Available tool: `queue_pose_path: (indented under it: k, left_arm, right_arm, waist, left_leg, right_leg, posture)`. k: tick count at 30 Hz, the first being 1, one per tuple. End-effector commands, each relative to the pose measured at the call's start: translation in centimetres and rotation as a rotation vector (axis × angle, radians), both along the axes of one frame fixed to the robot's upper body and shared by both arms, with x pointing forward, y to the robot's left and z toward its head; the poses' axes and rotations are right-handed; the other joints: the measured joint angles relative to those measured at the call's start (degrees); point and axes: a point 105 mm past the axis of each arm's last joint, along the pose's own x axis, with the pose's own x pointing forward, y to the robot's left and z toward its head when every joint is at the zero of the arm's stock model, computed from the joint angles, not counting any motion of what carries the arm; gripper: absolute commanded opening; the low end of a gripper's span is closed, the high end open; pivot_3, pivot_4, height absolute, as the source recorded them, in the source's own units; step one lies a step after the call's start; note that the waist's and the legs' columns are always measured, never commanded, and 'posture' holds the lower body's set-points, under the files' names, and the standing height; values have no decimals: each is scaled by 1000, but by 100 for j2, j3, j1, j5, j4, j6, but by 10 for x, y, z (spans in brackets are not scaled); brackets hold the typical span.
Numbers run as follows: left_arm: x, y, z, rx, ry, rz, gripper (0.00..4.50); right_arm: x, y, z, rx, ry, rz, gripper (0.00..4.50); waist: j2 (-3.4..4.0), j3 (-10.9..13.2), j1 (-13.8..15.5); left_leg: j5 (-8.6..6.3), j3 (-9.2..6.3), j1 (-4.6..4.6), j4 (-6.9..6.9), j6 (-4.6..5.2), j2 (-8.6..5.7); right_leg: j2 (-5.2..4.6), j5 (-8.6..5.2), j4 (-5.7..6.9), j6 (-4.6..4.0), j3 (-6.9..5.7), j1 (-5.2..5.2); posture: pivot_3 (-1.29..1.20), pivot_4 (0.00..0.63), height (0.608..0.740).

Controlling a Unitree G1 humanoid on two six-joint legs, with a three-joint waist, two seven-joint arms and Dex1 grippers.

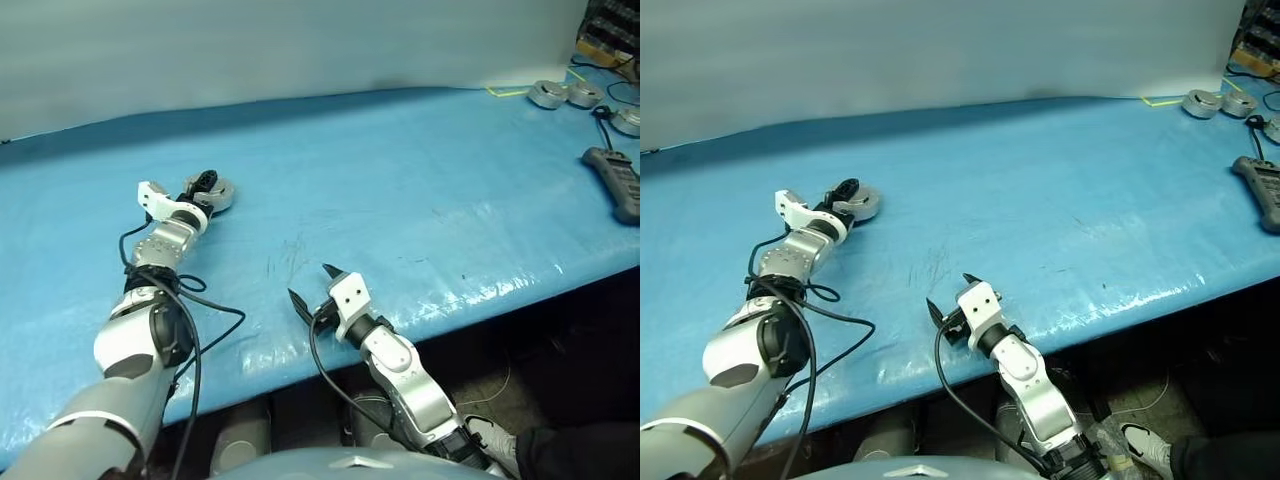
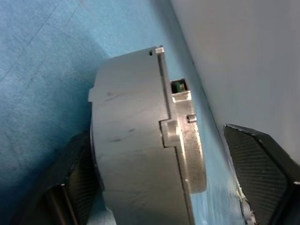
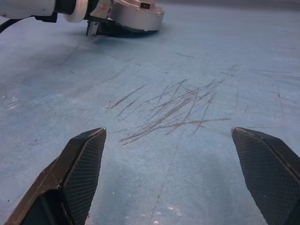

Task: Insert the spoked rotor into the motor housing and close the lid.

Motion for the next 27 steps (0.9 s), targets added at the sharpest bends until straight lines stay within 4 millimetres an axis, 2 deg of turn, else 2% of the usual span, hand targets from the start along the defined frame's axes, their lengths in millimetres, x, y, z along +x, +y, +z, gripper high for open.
queue_pose_path:
  k: [1, 7, 12, 15, 19, 24, 27]
  left_arm:
    - [-25, 16, -32, 73, 113, -33, 4453]
    - [-84, 14, -62, 292, 218, -243, 4453]
    - [-120, -6, -62, 516, 166, -388, 4453]
    - [-134, -24, -49, 715, -3, -425, 4453]
    - [-147, -35, -36, 864, -193, -342, 4453]
    - [-163, -55, -43, 1061, -288, -391, 4453]
    - [-165, -55, -43, 1057, -315, -332, 4453]
  right_arm:
    - [1, 2, 7, 25, -12, 7, 4500]
    - [0, 6, 4, 17, 5, 38, 4500]
    - [1, 8, 3, 26, 18, 49, 4500]
    - [3, 6, 7, 49, 10, 38, 4500]
    - [6, 2, 3, 66, 27, 17, 4500]
    - [7, 0, 7, 86, 11, 43, 4500]
    - [4, 2, 9, 24, -62, 96, 4500]
  waist:
    - [4, -4, -43]
    - [19, -31, -91]
    - [52, -73, -21]
    - [56, -81, 0]
    - [48, -84, 119]
    - [42, -82, 164]
    - [37, -80, 166]
  left_leg:
    - [0, 1, 4, 0, 0, 0]
    - [-1, 54, 80, -11, -1, 6]
    - [-1, 63, 127, -19, -1, 13]
    - [-1, 68, 126, -15, -2, 10]
    - [-2, 70, 97, -14, -3, 5]
    - [-2, 70, 58, -16, -2, 8]
    - [-2, 71, 49, -13, -2, 7]
  right_leg:
    - [0, 0, 6, -1, 2, 0]
    - [-7, -20, 75, -28, 43, 17]
    - [-6, -45, 75, -62, 46, 56]
    - [-15, -45, 73, -62, 48, 57]
    - [-22, -45, 63, -62, 49, 32]
    - [-16, -45, 67, -64, 48, -13]
    - [-17, -45, 63, -62, 47, -18]
  posture:
    - [0, 150, 740]
    - [0, 150, 740]
    - [0, 150, 740]
    - [0, 150, 740]
    - [0, 150, 740]
    - [0, 150, 740]
    - [0, 150, 740]
